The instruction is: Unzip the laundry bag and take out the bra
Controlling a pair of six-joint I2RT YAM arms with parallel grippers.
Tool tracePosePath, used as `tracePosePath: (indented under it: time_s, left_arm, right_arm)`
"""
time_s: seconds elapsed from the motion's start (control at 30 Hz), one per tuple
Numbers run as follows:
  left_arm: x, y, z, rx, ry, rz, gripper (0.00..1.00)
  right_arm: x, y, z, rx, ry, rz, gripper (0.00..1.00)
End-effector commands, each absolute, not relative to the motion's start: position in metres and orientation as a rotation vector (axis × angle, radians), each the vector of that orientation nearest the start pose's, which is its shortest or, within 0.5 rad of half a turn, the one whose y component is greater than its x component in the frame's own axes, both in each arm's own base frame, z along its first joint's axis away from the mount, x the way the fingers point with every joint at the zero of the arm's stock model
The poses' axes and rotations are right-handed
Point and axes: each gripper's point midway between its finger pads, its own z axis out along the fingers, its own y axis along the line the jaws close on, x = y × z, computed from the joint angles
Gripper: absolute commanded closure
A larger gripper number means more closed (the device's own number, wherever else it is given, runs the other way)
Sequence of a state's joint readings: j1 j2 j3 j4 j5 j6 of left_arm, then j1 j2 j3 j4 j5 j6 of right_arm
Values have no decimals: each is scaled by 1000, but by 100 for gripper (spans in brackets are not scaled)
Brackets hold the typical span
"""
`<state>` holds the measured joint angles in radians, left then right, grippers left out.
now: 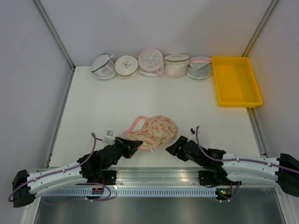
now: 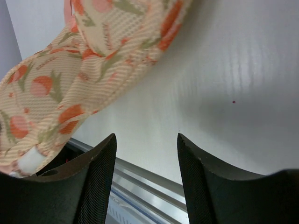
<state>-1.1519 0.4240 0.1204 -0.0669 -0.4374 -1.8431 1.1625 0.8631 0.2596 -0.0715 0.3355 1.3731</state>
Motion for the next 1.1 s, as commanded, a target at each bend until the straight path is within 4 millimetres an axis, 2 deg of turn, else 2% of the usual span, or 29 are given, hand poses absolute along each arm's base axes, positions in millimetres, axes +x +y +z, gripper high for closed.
tracePosePath:
  time_s: [0.0,0.1,0.23,0.4,0.53,0.6,0.73,0.83,0.87,0.9,1.07]
  left_arm:
    - [144,-241,151,-1099,1864,-1702,98]
    - [146,-244,161,-1110,1805,-1784,98]
    - [143,-252,174,-1099,1794,-1855,98]
    - [138,-263,200,-1058,1765,-1969,98]
    - [137,-263,214,-1041,1725,-2020,98]
    - [138,-261,212,-1033,1721,-2012,98]
    - [138,-255,201,-1057,1720,-1992,98]
    - [142,-246,179,-1103,1744,-1910,98]
    - [142,-242,176,-1120,1728,-1915,98]
    - [144,-239,168,-1136,1719,-1896,98]
    - [145,-236,165,-1131,1716,-1878,98]
  right_arm:
    - [141,251,72,690,2216,1146,40]
    - [144,252,76,714,2169,1198,41]
    - [148,250,75,718,2148,1176,44]
    - [155,247,74,743,2107,1160,46]
    - [163,241,77,779,2042,1162,47]
    - [165,240,85,788,1984,1217,42]
    - [169,238,119,735,1855,1319,30]
    - [165,239,146,689,1800,1394,26]
    - [163,240,150,669,1808,1401,21]
    - [161,239,160,670,1786,1434,20]
    - [157,238,165,708,1751,1520,15]
